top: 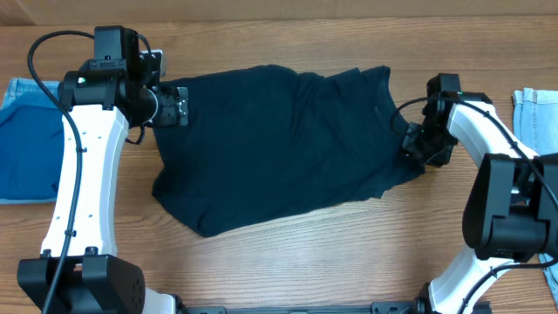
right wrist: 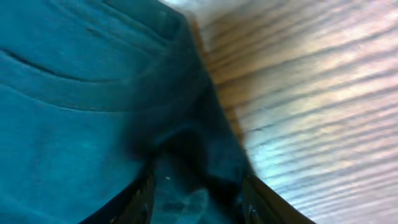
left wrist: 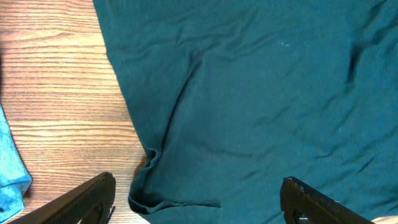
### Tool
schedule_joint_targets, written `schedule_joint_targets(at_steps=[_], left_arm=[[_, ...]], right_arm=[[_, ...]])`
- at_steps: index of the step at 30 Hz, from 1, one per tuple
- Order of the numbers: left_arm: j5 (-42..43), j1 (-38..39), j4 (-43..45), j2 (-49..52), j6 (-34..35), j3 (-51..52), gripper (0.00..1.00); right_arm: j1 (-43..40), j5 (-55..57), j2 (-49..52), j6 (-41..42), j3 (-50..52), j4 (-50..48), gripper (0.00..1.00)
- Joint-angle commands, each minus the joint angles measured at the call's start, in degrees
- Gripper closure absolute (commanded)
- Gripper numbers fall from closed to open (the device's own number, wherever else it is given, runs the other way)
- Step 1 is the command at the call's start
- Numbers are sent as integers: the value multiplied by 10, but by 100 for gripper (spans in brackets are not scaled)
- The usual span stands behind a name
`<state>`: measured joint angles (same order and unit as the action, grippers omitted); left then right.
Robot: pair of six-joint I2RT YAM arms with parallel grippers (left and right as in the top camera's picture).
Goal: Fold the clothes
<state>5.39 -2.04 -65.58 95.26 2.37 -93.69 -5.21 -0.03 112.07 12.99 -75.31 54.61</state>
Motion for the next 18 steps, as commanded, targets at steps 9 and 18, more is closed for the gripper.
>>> schedule_joint_targets(at_steps=[9,18], left_arm=[[6,-5,-2,2,-7,-5,13],[6,-6,5,2,-7,-5,13]], right_arm=[[-2,-41,-1,-19,2,6,96],[-29,126,-111,258,3,218,96]])
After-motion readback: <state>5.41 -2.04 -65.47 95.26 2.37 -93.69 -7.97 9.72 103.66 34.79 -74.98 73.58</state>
